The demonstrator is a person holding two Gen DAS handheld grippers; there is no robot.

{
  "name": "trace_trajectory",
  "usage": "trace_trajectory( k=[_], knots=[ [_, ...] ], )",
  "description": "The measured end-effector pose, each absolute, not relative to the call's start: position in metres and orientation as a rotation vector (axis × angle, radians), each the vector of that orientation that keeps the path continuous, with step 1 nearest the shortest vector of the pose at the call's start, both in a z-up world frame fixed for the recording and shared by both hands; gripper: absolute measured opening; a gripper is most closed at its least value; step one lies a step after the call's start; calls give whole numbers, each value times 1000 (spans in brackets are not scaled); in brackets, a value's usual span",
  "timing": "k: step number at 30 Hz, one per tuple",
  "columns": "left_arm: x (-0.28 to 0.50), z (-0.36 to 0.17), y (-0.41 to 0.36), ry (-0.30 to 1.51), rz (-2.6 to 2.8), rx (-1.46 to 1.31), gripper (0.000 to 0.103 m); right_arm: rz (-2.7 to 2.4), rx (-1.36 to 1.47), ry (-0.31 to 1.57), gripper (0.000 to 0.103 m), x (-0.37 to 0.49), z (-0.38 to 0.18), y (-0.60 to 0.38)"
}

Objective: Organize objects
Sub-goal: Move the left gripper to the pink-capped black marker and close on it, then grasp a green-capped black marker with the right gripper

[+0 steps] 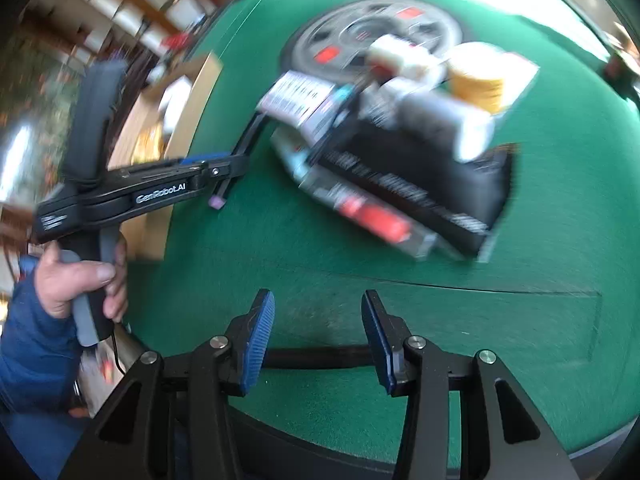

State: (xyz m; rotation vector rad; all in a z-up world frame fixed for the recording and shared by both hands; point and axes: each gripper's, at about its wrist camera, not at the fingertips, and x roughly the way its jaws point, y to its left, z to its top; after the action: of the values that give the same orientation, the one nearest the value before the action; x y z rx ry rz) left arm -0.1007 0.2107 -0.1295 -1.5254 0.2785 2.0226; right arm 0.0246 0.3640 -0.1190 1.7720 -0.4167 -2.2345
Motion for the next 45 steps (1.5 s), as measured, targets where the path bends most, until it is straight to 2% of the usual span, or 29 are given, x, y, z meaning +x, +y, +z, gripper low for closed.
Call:
trace_trajectory(
  k=[7,10,14,17,18,19,21,24,26,28,30,31,32,33,37,41,45],
  knots=[
    [-101,-128,206,232,1991,-1558,20,-2071,1786,-237,51,34,-132,342],
    [-102,-124,211,253,1979,-1544,20,-2010,1773,-54,52,50,-130,326],
    [-106,-121,221,312,1959,-1526,20,-2003,1724,314,51,77,-131,298],
    [-112,-124,230,356,1955,-1534,21,-2035,1726,459,47,86,-132,285],
    [-114,-126,232,366,1954,-1542,21,-2062,1741,480,36,86,-131,285],
    [-117,-127,233,367,1958,-1544,21,-2073,1754,459,23,86,-131,287],
    [-121,-127,234,359,1972,-1539,22,-2134,1790,404,13,85,-129,293],
    [-129,-128,239,349,1987,-1535,26,-2252,1798,373,12,92,-128,303],
    [-133,-129,246,365,1994,-1520,37,-2310,1822,193,13,91,-127,319],
    [-135,-130,256,417,2017,-1498,43,-2343,1819,-10,13,89,-122,338],
    [-133,-131,261,458,2047,-1463,43,-2359,1797,-150,13,90,-118,351],
    [-130,-132,263,492,2065,-1439,40,-2373,1780,-216,13,90,-115,358],
    [-127,-131,265,492,2063,-1418,20,-2388,1761,-275,13,91,-112,364],
    [-126,-131,265,477,2056,-1415,14,-2402,1750,-298,13,92,-109,367],
    [-115,-132,252,407,2063,-1417,14,-2448,1708,-357,13,96,-101,375],
    [-97,-126,230,243,2033,-1437,13,-2442,1702,-400,13,98,-99,380],
    [-78,-118,220,200,2037,-1425,14,-2427,1688,-412,13,83,-98,384]
  ],
)
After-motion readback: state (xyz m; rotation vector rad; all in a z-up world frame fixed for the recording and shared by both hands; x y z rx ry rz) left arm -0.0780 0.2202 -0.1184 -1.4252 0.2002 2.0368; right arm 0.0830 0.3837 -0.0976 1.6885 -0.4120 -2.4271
